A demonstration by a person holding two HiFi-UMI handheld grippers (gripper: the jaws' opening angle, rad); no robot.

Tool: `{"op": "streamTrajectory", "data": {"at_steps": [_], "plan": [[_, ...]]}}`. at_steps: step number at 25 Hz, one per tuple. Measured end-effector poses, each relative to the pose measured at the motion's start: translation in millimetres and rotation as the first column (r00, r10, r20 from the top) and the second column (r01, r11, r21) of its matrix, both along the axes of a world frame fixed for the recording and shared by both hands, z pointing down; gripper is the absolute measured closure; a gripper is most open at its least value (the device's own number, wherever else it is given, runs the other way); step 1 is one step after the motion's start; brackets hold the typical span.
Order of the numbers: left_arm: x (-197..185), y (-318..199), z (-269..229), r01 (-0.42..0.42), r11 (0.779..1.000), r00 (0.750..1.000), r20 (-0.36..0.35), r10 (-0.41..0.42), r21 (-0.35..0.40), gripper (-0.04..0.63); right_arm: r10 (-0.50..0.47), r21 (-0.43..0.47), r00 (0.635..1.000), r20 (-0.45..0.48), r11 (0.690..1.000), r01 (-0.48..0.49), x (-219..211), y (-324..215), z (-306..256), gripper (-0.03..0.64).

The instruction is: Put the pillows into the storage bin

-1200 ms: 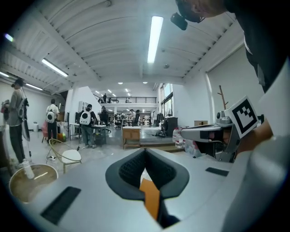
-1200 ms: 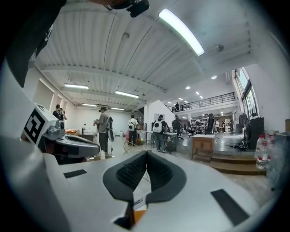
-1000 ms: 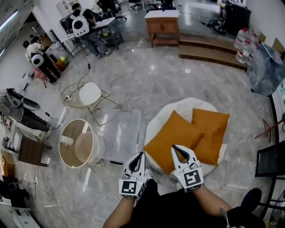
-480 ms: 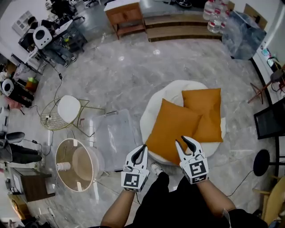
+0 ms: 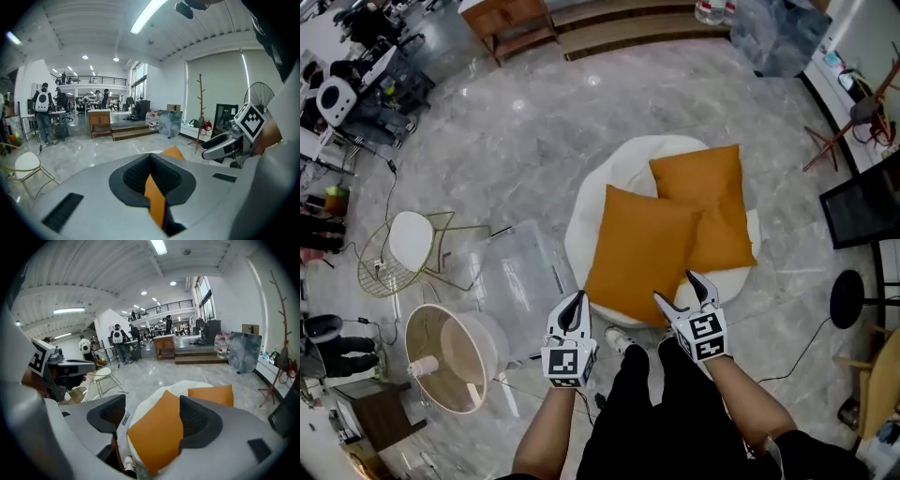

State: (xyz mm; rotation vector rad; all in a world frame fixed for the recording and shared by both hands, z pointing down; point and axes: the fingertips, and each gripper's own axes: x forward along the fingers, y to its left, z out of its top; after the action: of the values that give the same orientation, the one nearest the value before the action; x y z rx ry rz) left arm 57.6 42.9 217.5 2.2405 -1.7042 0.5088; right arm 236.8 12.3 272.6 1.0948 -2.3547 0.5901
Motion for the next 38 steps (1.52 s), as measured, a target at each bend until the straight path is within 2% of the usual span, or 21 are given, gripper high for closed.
{"op": "streamTrajectory", "data": {"at_steps": [7, 13, 16, 19, 22, 24, 28, 30, 34, 38], "plan": [[21, -23, 82, 0.027, 0.996, 1.000, -0.006, -0.027, -0.080, 0.581, 0.090, -0.175, 0.996, 0.025, 0.981, -0.084, 29, -25, 108, 0.195], [51, -36, 164, -0.031, 0.990, 0.999, -0.038, 0.026, -0.136, 0.581, 0.185, -0.313, 0.983, 0.015, 0.934, -0.171, 54, -34, 228, 0.157], [67, -45, 210, -0.049, 0.987, 0.998, -0.054, 0.041, -0.151, 0.581, 0.191, -0.364, 0.982, -0.012, 0.914, -0.182, 68, -37, 290, 0.144], [62, -44, 252, -0.050, 0.982, 0.998, -0.053, 0.041, -0.180, 0.581, 0.177, -0.393, 0.983, -0.042, 0.902, -0.179, 62, -31, 352, 0.144], [56, -48, 291, -0.022, 0.979, 0.998, -0.061, 0.010, -0.200, 0.581, 0.180, -0.438, 0.983, -0.031, 0.882, -0.175, 57, -36, 405, 0.134], [56, -49, 315, -0.005, 0.975, 0.998, -0.059, -0.008, -0.224, 0.581, 0.233, -0.496, 0.972, 0.004, 0.845, -0.201, 57, -42, 435, 0.112], [62, -45, 350, -0.012, 0.967, 0.998, -0.056, -0.003, -0.255, 0.581, 0.402, -0.638, 0.913, 0.073, 0.723, -0.267, 60, -50, 482, 0.043], [64, -45, 358, -0.017, 0.965, 0.999, -0.054, 0.003, -0.262, 0.581, 0.445, -0.680, 0.892, 0.079, 0.678, -0.279, 60, -49, 498, 0.035], [63, -49, 367, -0.016, 0.965, 0.999, -0.043, 0.005, -0.263, 0.581, 0.465, -0.734, 0.882, 0.081, 0.626, -0.262, 44, -41, 521, 0.034], [61, -50, 369, -0.009, 0.965, 0.999, -0.038, -0.001, -0.262, 0.581, 0.455, -0.755, 0.887, 0.078, 0.608, -0.246, 36, -32, 539, 0.035]]}}
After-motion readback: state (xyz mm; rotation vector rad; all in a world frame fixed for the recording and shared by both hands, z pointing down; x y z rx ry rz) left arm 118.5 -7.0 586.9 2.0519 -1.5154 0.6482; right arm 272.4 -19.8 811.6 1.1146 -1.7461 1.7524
